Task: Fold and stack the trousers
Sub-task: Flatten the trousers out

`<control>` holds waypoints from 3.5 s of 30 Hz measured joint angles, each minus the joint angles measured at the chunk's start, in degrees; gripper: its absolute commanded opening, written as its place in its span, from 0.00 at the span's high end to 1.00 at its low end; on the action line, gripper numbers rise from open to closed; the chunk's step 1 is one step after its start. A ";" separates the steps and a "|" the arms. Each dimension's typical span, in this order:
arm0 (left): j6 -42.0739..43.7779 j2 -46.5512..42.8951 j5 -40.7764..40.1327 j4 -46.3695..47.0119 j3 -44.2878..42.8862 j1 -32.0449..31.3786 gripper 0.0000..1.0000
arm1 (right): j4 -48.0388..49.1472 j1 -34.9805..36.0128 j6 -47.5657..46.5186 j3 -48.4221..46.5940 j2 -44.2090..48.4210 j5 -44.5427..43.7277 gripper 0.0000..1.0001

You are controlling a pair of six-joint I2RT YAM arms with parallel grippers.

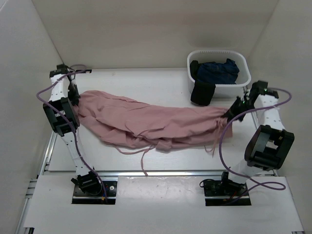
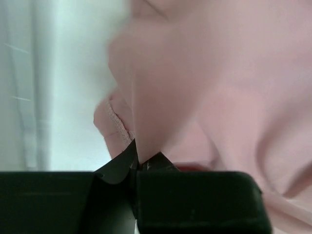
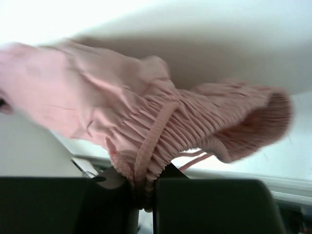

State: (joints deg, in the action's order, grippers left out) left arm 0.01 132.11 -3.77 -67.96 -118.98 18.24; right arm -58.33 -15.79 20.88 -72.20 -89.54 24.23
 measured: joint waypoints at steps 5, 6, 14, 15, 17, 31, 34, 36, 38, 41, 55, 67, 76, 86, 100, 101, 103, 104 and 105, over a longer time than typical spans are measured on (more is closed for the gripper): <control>-0.02 -5.90 -7.76 2.03 -6.99 0.07 0.86 | 1.95 0.07 2.82 -20.04 -1.81 4.61 1.00; -0.04 -9.09 -8.76 2.84 -5.77 0.04 0.86 | 2.40 0.09 3.52 -23.41 -1.03 4.52 1.00; -0.02 -39.12 -12.31 4.33 18.01 4.50 0.86 | -2.38 -10.01 10.49 -10.75 18.75 -1.86 1.00; -0.04 -42.10 -13.18 4.61 21.94 6.08 0.86 | -3.41 -10.32 11.13 -7.10 20.59 -2.67 1.00; -0.02 -48.46 -15.67 4.70 34.23 10.29 0.86 | -5.25 -10.21 12.85 3.19 23.19 -3.85 1.00; 0.11 -61.31 -18.49 12.33 78.86 15.10 0.82 | 3.02 -24.76 8.87 40.87 24.09 -10.88 1.00; 0.09 -61.42 -18.75 13.99 78.73 15.93 0.79 | 3.93 -25.07 7.65 40.57 23.47 -10.73 1.00; 0.13 -61.42 -19.32 15.08 77.88 16.52 0.74 | 3.89 -25.07 7.10 39.69 23.50 -11.47 1.00; 0.11 -61.57 -20.65 16.79 77.55 17.18 0.67 | 3.89 -25.14 6.91 38.71 23.61 -12.63 1.00; 0.50 -61.61 -23.34 19.56 78.44 18.82 0.36 | 3.98 -25.86 6.97 38.07 24.13 -14.08 0.92; 0.09 -56.30 -18.64 14.69 56.96 21.62 0.11 | 3.21 -27.04 7.08 33.00 20.24 -19.85 0.83; 0.07 -39.98 -9.33 10.88 53.59 17.66 0.08 | 3.17 -27.21 6.08 31.76 18.43 -20.72 0.83; -0.46 -30.82 -3.93 14.25 58.36 15.15 0.65 | 3.23 -27.23 5.66 31.76 18.14 -20.90 0.83; -0.07 -33.77 -2.23 14.47 54.58 14.95 0.86 | 2.34 -27.21 5.60 30.01 17.66 -21.11 0.88; 0.00 -39.45 -7.63 14.21 50.95 13.46 0.12 | 1.84 -27.32 5.01 29.53 17.33 -22.16 0.19; -0.02 -39.08 -7.65 13.05 49.48 12.52 0.11 | 1.62 -27.32 4.98 29.09 17.16 -22.29 0.19; -0.04 -38.07 -7.63 9.99 43.91 9.49 0.06 | 1.14 -26.43 5.07 27.32 17.09 -23.02 0.19; -0.02 -37.57 -7.43 9.11 40.59 7.37 0.04 | 0.96 -25.88 5.07 26.32 17.09 -23.50 0.19; -0.02 -36.70 -7.50 7.58 35.80 4.33 0.04 | 0.79 -24.28 5.42 24.74 17.11 -25.05 0.19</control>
State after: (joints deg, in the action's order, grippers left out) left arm -0.01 95.42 -11.27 -60.38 -83.18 22.57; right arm -57.54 -40.07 26.30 -47.46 -72.42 -0.82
